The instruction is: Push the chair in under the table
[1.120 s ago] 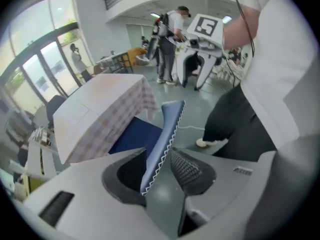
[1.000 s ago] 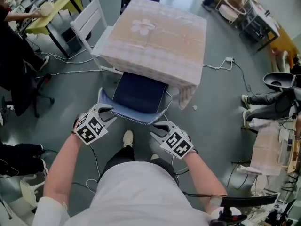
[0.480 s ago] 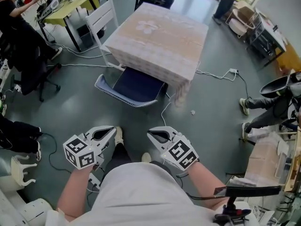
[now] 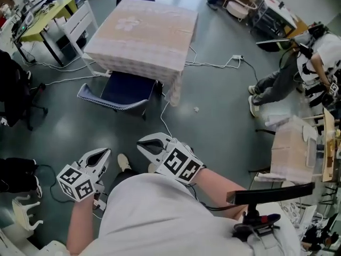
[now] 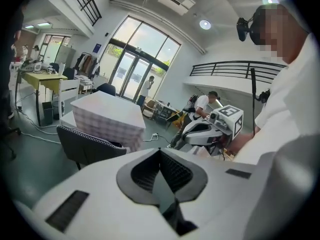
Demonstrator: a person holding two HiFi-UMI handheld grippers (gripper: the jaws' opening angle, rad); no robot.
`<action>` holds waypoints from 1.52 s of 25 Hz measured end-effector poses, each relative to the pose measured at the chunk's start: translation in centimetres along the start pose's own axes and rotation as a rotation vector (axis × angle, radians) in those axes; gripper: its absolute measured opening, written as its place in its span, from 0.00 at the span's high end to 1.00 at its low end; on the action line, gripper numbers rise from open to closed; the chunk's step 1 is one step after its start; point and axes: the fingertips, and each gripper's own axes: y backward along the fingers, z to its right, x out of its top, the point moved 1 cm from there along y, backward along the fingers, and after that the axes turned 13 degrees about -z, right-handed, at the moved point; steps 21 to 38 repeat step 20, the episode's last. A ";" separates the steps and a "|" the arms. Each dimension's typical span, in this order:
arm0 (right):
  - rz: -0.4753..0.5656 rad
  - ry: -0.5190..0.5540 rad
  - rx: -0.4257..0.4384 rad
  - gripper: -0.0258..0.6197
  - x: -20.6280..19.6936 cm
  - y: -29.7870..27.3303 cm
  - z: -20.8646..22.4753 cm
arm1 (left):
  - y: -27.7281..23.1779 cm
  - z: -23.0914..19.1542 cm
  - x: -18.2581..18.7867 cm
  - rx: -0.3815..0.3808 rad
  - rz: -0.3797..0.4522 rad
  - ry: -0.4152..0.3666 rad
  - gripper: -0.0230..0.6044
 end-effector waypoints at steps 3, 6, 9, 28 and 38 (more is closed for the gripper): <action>0.003 -0.004 -0.010 0.94 -0.1 0.3 0.0 | -0.5 -0.1 0.1 0.002 0.002 0.009 0.95; 0.009 -0.016 -0.021 0.94 -0.3 0.7 0.2 | -1.0 -0.2 0.2 -0.004 -0.005 0.013 0.95; 0.004 -0.020 -0.042 0.94 -0.6 0.8 0.7 | -1.6 -0.8 0.3 -0.008 -0.018 0.011 0.95; -0.006 -0.052 -0.105 0.94 -0.8 0.3 2.4 | -2.7 -5.0 1.2 0.028 -0.032 0.080 0.95; -0.006 -0.052 -0.105 0.94 -0.8 0.3 2.4 | -2.7 -5.0 1.2 0.028 -0.032 0.080 0.95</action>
